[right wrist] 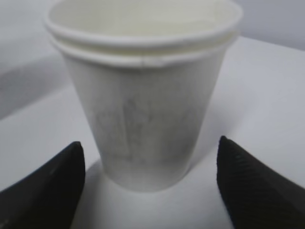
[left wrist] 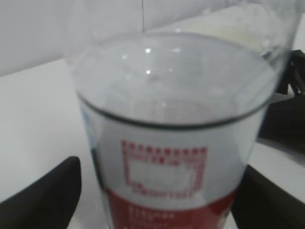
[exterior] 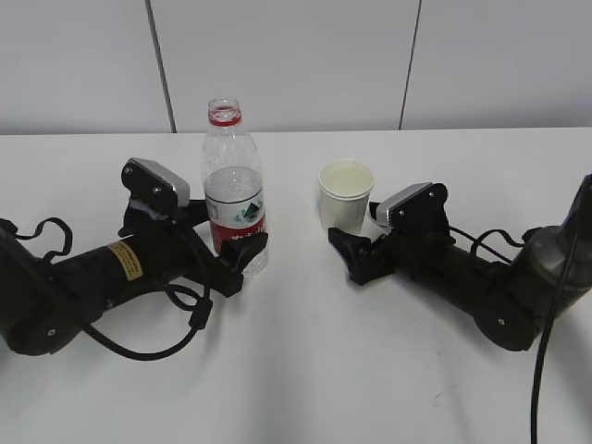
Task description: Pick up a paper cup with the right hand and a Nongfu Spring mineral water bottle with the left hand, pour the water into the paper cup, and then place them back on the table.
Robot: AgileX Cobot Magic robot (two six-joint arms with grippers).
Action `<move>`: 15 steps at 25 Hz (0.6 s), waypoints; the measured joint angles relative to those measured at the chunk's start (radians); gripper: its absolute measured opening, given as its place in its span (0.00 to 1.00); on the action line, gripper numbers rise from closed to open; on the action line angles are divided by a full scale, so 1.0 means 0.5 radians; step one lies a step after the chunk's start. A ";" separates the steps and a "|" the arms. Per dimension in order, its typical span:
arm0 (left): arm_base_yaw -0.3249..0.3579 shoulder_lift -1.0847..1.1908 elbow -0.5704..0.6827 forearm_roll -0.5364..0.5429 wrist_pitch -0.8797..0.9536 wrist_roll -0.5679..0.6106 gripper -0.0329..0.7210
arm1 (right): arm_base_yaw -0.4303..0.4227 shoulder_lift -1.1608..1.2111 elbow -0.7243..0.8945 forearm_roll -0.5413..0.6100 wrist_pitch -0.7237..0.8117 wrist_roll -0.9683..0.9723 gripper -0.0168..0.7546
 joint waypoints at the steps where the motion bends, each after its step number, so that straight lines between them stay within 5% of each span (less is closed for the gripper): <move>1: 0.000 -0.002 0.029 -0.020 0.000 0.000 0.80 | 0.000 0.000 0.036 0.014 -0.004 0.000 0.86; 15: 0.002 -0.206 0.431 -0.456 -0.059 0.183 0.81 | 0.000 -0.160 0.256 0.140 -0.021 0.000 0.82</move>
